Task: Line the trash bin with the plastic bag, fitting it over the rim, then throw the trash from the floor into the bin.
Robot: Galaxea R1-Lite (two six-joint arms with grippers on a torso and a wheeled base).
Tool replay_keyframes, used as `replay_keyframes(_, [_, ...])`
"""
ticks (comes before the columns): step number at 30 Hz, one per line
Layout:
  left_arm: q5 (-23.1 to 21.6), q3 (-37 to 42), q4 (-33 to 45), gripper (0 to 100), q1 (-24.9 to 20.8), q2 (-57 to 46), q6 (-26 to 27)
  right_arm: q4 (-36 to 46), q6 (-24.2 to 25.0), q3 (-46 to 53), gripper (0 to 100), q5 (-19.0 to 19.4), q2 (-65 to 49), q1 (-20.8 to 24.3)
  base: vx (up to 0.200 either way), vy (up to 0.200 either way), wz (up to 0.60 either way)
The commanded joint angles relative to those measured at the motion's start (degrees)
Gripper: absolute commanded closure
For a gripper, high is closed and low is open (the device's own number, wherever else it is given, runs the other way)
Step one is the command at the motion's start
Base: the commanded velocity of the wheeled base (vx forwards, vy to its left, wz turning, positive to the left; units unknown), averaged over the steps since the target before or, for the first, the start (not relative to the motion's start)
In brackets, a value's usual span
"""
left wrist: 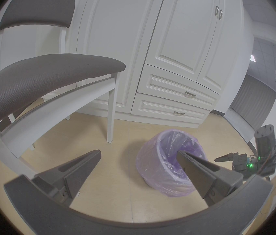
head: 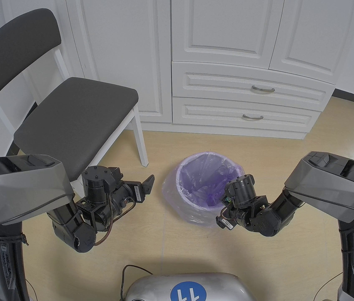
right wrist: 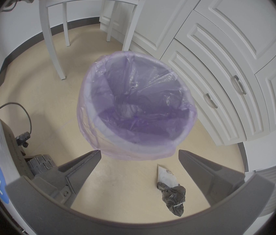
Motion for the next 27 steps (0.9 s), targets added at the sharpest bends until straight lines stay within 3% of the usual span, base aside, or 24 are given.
replay_keyframes(1, [0.0,0.0,0.0,0,0.0,0.4,0.0,-0.9,0.3,2.9,0,0.0,-1.1,0.2,0.000,0.000,0.00])
replay_keyframes(9, [0.0,0.1,0.0,0,-0.3,0.6,0.0,-9.4,0.3,10.2,0,0.1,-2.1,0.2,0.000,0.000,0.00])
replay_keyframes(15, [0.1,1.4,-0.4,0,-2.0,-0.1,0.0,-29.5,1.9,22.3,0,0.2,-7.2,1.2,0.000,0.000,0.00])
replay_keyframes(19, [0.1,3.0,-2.7,0,-3.2,-0.2,1.2,-38.2,1.9,28.3,0,0.3,-11.3,1.4,0.000,0.000,0.00])
replay_keyframes(24, [0.0,4.9,-5.7,0,-3.3,-0.1,6.8,-43.5,1.6,32.5,0,1.1,-18.3,0.9,0.000,0.000,0.00])
replay_keyframes(27, [0.0,5.1,-5.4,0,-3.4,-0.2,7.5,-43.0,1.6,35.1,0,1.1,-24.4,0.3,0.000,0.000,0.00])
